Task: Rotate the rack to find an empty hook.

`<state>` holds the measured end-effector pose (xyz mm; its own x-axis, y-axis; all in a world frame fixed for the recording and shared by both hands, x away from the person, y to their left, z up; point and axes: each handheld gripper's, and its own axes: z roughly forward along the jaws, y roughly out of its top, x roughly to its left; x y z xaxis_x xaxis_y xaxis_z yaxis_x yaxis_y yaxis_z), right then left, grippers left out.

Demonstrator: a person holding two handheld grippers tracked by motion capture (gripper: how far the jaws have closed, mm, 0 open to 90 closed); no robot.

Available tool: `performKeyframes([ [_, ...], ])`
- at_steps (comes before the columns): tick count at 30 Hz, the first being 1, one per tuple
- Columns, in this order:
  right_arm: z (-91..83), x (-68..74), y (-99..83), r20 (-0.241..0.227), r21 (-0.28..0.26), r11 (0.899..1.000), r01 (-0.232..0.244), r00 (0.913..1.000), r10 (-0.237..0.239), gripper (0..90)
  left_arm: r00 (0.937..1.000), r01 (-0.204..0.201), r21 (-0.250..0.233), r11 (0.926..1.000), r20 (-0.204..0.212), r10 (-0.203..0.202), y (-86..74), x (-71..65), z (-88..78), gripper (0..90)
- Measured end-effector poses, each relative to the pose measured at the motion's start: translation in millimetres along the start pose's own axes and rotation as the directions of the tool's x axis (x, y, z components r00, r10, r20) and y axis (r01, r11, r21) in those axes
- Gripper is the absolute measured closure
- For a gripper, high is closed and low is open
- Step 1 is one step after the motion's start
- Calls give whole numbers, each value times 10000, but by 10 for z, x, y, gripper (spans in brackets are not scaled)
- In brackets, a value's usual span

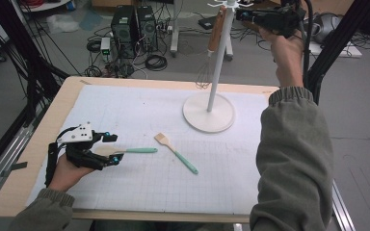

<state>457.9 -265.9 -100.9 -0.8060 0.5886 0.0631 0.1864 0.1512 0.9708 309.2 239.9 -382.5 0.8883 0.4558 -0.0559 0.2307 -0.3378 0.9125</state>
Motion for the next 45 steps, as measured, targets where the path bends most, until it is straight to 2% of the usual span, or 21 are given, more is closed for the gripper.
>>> performKeyframes([
  [6,84,71,20,128,148,9998,115,9999,-117,898,10000,0,-25,10000,-38,0,0,-1,-10,253],
  [13,140,166,56,493,382,9984,420,9978,-439,898,10000,-30,-2,10000,-28,30,3,-1,-10,253],
  [20,168,204,64,675,400,9982,440,9966,-467,898,10000,-17,-32,10000,-31,17,8,-6,-9,253],
  [25,171,217,48,645,335,9988,363,9972,-384,895,10000,-48,-8,10000,-61,48,9,-6,-21,253],
  [29,116,241,1,382,156,9996,233,9990,-239,890,9999,-28,-21,10000,-136,28,2,5,-35,253],
  [32,67,279,-47,258,-9,9999,140,9996,-140,795,9998,4,6,10000,-189,-4,-4,8,-35,252],
  [33,46,289,-75,42,-203,9998,64,10000,-63,796,9998,8,17,10000,-195,-8,-3,8,-35,252],
  [37,-12,357,-208,-140,-351,9994,27,9999,-32,747,9998,7,14,10000,-201,-7,0,6,-27,251],
  [43,-61,442,-432,-145,-52,10000,51,9999,-51,638,9999,-3,52,10000,-172,4,0,9,2,249],
  [45,-67,468,-492,-307,55,10000,-13,9995,15,609,9999,18,63,10000,-168,-17,-1,14,3,249],
])
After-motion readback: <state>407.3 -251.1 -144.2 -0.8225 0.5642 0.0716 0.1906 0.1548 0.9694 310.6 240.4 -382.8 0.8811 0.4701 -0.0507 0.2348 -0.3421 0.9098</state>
